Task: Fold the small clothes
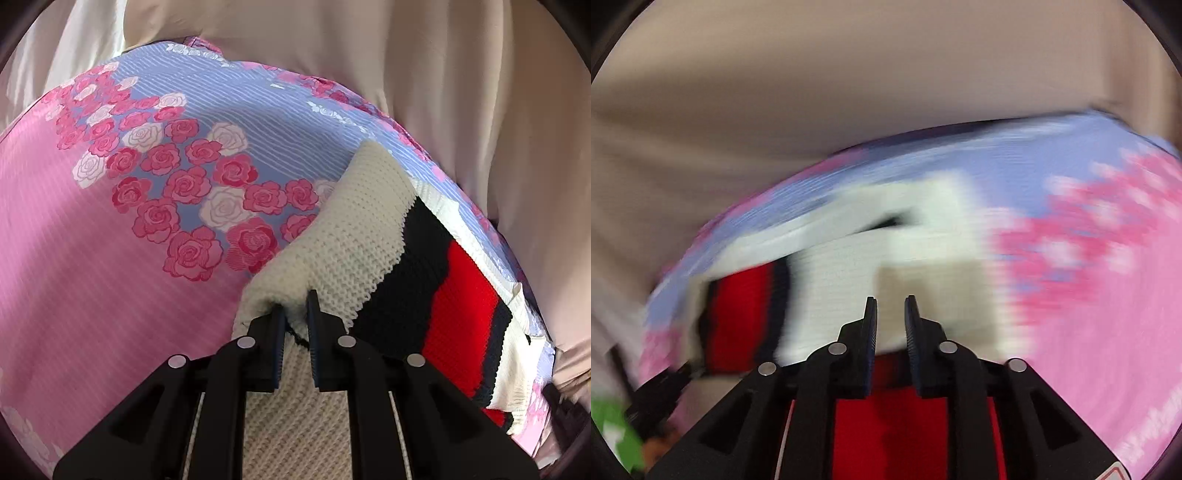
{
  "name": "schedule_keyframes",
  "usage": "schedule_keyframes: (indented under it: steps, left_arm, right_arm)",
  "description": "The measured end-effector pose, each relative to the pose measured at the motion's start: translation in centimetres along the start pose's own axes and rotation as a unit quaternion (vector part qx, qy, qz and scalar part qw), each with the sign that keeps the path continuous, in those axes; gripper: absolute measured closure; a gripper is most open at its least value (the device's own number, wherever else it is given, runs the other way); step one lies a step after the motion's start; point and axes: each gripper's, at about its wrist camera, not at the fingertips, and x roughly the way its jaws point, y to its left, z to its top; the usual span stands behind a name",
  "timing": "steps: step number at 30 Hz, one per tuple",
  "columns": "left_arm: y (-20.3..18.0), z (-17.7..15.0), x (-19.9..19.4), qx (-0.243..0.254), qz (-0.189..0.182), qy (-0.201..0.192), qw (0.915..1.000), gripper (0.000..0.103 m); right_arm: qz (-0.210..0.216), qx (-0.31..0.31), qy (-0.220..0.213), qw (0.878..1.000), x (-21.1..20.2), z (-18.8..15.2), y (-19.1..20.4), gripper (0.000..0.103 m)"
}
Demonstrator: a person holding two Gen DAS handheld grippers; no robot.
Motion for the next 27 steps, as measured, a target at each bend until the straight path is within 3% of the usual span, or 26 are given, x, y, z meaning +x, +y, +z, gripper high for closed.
schedule_keyframes:
  steps: [2,4,6,9,12,17,22,23,25,27]
  left_arm:
    - [0.0,0.0,0.0,-0.001,-0.001,0.0,1.0,0.091]
    - [0.0,0.0,0.1,0.002,-0.001,0.002,1.0,0.091]
    - [0.0,0.0,0.1,0.007,-0.002,0.004,1.0,0.091]
    - [0.3,-0.2,0.0,0.012,-0.011,0.002,0.9999,0.091]
    - [0.6,-0.4,-0.1,0.017,-0.02,-0.003,0.9996,0.091]
    - [0.6,-0.8,-0.2,0.032,-0.025,-0.012,0.9991,0.091]
    - [0.5,-0.9,-0.3,0.035,-0.023,-0.011,0.9991,0.091]
    - [0.6,-0.9,-0.2,0.031,-0.025,-0.009,0.9992,0.091]
    - [0.7,-0.7,-0.2,0.026,-0.028,-0.005,0.9993,0.091]
    - [0.6,-0.7,-0.2,0.026,-0.027,-0.004,0.9993,0.091]
  right_arm:
    - [0.076,-0.07,0.036,0.994,2.8,0.7,6.4,0.096]
    - [0.129,-0.12,0.088,0.98,6.3,1.1,11.5,0.096]
    - [0.159,-0.151,0.13,0.967,9.3,1.2,15.4,0.098]
    - [0.151,-0.215,0.168,0.95,14.6,2.1,21.6,0.098]
    - [0.121,-0.245,0.182,0.945,18.8,3.0,24.9,0.103]
    - [0.119,-0.231,0.168,0.951,21.8,5.3,26.5,0.103]
    - [0.119,-0.239,0.161,0.95,21.1,4.9,26.8,0.103]
    - [0.126,-0.228,0.159,0.952,20.5,5.0,26.5,0.102]
    - [0.147,-0.21,0.142,0.956,18.5,5.2,25.7,0.086]
    - [0.144,-0.229,0.12,0.955,16.9,5.1,25.7,0.053]
